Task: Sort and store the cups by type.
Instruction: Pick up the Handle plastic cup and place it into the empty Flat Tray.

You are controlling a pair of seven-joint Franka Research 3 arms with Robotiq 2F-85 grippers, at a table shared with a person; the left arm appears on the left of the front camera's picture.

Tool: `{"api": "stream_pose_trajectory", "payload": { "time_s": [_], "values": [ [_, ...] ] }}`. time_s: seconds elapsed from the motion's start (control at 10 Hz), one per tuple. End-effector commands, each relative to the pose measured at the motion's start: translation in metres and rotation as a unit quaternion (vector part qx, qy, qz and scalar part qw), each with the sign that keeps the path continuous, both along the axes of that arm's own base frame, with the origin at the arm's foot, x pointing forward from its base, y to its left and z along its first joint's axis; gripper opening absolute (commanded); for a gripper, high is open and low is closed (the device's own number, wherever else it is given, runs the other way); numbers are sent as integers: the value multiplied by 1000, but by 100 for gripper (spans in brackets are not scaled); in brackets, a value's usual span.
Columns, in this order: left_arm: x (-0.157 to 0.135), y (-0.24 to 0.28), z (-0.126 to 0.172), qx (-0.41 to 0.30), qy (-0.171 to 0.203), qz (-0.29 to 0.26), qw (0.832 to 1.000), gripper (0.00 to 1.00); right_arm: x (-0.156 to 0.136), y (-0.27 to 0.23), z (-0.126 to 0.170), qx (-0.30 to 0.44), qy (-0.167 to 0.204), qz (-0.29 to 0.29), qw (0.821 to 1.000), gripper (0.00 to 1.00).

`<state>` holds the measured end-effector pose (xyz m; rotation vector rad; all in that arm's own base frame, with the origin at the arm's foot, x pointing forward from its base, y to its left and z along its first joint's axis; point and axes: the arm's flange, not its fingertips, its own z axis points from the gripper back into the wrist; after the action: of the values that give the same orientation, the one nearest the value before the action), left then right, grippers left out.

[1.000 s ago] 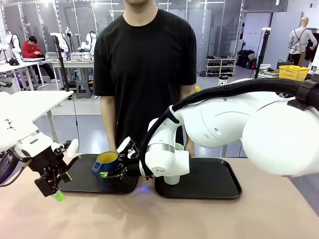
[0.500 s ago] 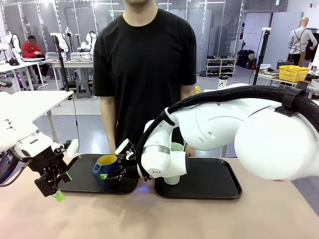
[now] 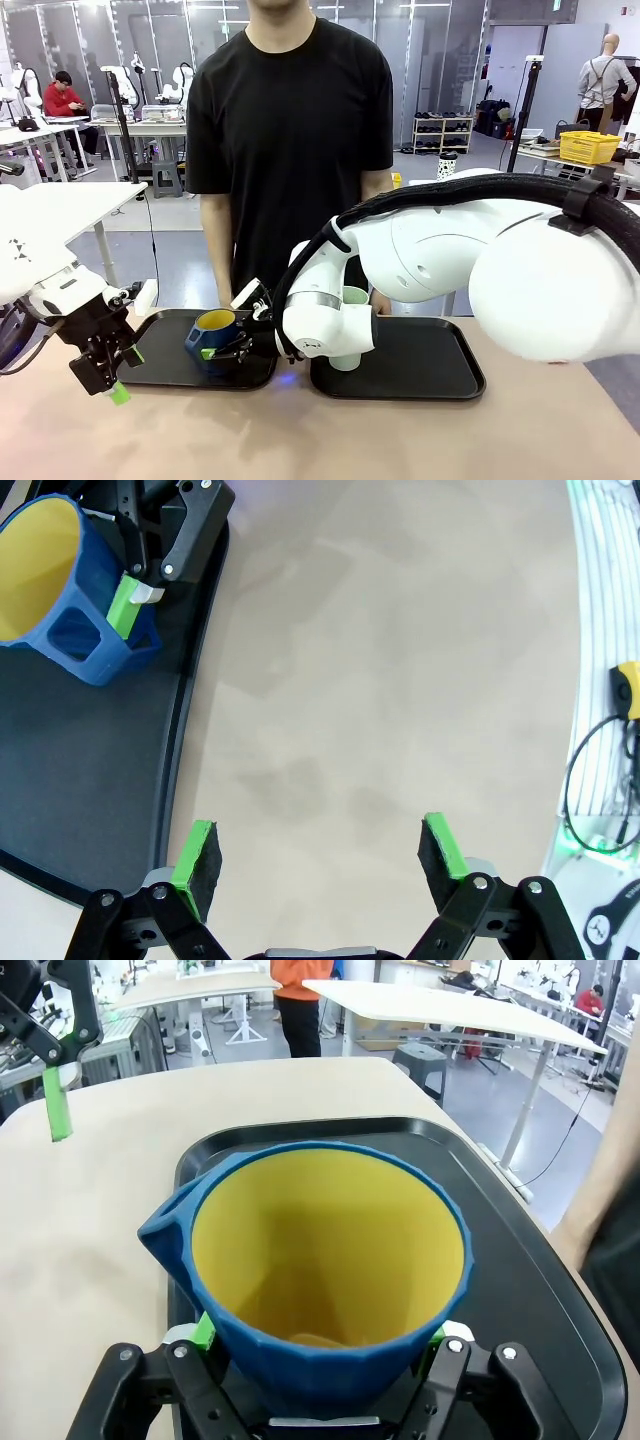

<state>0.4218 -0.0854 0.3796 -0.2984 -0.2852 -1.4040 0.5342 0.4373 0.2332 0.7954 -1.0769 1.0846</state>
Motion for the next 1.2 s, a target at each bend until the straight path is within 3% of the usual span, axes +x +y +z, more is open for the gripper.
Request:
{"api": "stream_pose_trajectory", "payload": {
  "time_s": [0.0, 0.1, 1.1],
  "values": [
    [0, 1, 0, -2, -6, -2, 1000, 100, -2, 2, 0, -1, 4, -20, 1000, 96],
    [0, 1, 0, -2, -6, -2, 1000, 100, -3, 3, 0, -4, 6, -21, 1000, 100],
    [0, 1, 0, -2, -6, -2, 1000, 100, -29, -7, 2, -10, 20, -51, 998, 100]
  ]
}}
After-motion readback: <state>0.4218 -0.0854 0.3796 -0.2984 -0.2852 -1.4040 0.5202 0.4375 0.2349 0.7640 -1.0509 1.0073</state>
